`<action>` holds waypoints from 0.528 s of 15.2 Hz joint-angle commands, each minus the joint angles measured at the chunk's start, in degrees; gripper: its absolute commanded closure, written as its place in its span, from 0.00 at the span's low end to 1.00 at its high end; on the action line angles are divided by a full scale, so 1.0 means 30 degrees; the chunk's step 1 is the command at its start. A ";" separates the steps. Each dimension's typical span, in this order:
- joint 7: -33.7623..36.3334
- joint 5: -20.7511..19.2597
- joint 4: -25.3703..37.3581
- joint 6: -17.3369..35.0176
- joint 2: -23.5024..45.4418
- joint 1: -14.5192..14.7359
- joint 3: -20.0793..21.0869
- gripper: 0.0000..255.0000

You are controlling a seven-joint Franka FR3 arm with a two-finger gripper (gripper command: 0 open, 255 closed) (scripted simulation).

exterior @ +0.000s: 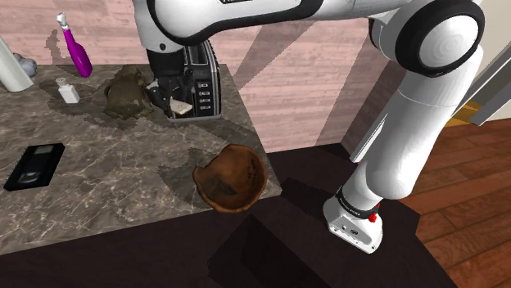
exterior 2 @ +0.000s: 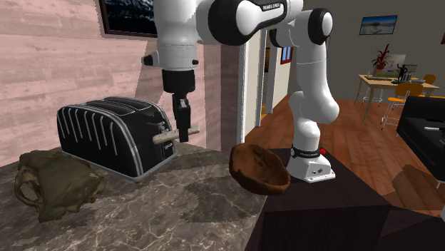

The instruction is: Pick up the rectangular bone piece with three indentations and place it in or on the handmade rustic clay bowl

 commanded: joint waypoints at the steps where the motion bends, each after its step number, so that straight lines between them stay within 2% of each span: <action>1: -0.0061 0.0361 -0.0874 0.0112 -0.0836 -0.0104 0.0063 1.00; 8: -0.0292 0.2822 -0.6570 0.0981 -0.6217 0.0018 0.0328 1.00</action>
